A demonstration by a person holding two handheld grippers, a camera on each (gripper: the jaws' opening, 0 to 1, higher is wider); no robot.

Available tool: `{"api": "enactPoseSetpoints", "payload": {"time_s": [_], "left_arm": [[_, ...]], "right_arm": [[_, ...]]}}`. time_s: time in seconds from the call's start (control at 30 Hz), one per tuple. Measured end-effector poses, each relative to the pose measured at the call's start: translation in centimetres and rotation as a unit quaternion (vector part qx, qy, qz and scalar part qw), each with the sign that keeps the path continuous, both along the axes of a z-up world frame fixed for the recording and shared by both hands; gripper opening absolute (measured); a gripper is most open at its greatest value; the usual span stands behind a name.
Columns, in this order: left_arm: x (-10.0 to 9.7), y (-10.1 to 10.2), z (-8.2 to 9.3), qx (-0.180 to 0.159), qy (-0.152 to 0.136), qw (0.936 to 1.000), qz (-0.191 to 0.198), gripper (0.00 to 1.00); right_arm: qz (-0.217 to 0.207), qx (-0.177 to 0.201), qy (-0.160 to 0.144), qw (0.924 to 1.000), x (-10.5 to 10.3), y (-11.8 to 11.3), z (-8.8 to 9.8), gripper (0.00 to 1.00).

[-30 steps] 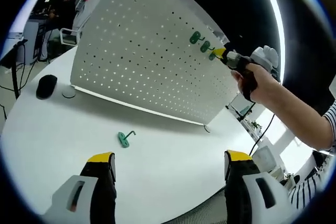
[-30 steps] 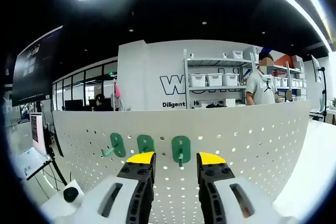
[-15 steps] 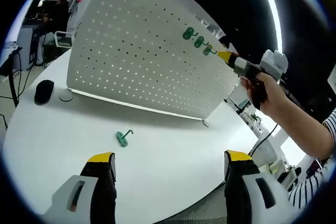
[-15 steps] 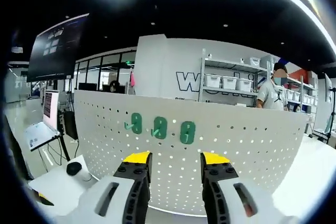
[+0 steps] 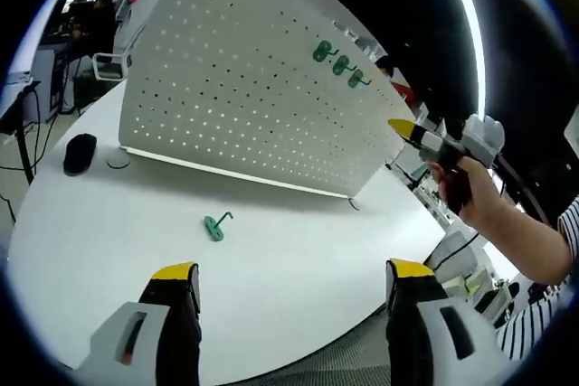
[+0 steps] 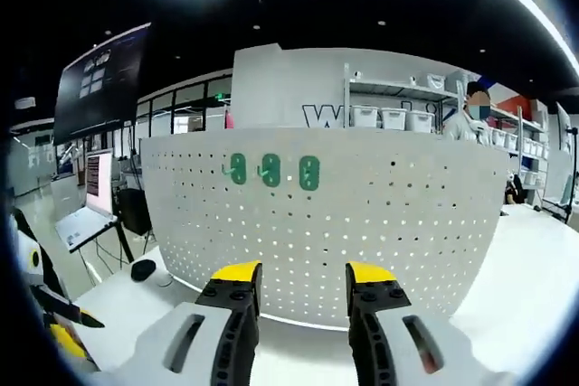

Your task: Insert the hook assembly into the mounting plate slot until the hook locks in place.

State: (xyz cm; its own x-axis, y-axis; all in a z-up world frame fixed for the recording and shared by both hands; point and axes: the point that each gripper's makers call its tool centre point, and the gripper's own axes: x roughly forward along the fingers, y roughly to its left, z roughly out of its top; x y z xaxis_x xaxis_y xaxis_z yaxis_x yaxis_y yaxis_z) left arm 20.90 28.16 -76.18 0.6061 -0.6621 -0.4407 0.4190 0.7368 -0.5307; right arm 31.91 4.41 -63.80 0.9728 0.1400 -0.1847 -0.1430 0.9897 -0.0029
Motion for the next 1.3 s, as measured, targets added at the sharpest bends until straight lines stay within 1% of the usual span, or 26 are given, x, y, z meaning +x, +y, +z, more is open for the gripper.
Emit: {"api": "enactPoseSetpoints", "payload": {"time_s": [0.1, 0.27, 0.33, 0.57, 0.73, 0.93, 1.03, 1.1, 1.17, 1.3], "left_arm": [[-0.4, 0.1, -0.4, 0.007, 0.005, 1.0, -0.004, 0.86], [-0.9, 0.0, -0.8, 0.014, 0.01, 0.9998, -0.009, 0.86], [-1.0, 0.0, -1.1, 0.015, 0.015, 0.9997, -0.01, 0.86], [-1.4, -0.2, -1.8, 0.023, 0.024, 0.9993, -0.017, 0.86], [-1.5, -0.2, -2.2, 0.023, 0.03, 0.9992, -0.015, 0.85], [-1.8, 0.2, -3.2, 0.027, 0.042, 0.9987, -0.01, 0.85], [-1.9, 0.3, -3.6, 0.03, 0.047, 0.9984, -0.01, 0.86], [-1.9, 0.3, -3.8, 0.029, 0.052, 0.9982, -0.011, 0.86], [-1.8, 0.4, -4.0, 0.031, 0.054, 0.998, -0.009, 0.86], [-1.4, 0.4, -4.6, 0.039, 0.059, 0.9974, -0.014, 0.86]], "right_arm": [[0.025, -0.01, 0.014, 0.9995, -1.5, 1.1, -1.5, 0.34], [0.05, -0.017, 0.04, 0.9978, -3.6, 2.0, -3.9, 0.34], [0.057, -0.025, 0.054, 0.9966, -4.2, 2.1, -4.9, 0.33], [0.074, -0.015, 0.087, 0.9934, -6.8, 2.2, -7.5, 0.33], [0.084, -0.022, 0.108, 0.9904, -8.6, 2.1, -9.4, 0.33], [0.087, -0.026, 0.127, 0.9877, -10.3, 2.2, -11.2, 0.33], [0.092, -0.018, 0.144, 0.9852, -11.5, 2.6, -12.2, 0.33], [0.091, -0.017, 0.143, 0.9853, -12.0, 2.7, -12.4, 0.31], [0.091, -0.025, 0.145, 0.9849, -12.3, 2.6, -12.6, 0.31], [0.093, -0.018, 0.156, 0.9832, -12.6, 2.6, -13.3, 0.31]]}}
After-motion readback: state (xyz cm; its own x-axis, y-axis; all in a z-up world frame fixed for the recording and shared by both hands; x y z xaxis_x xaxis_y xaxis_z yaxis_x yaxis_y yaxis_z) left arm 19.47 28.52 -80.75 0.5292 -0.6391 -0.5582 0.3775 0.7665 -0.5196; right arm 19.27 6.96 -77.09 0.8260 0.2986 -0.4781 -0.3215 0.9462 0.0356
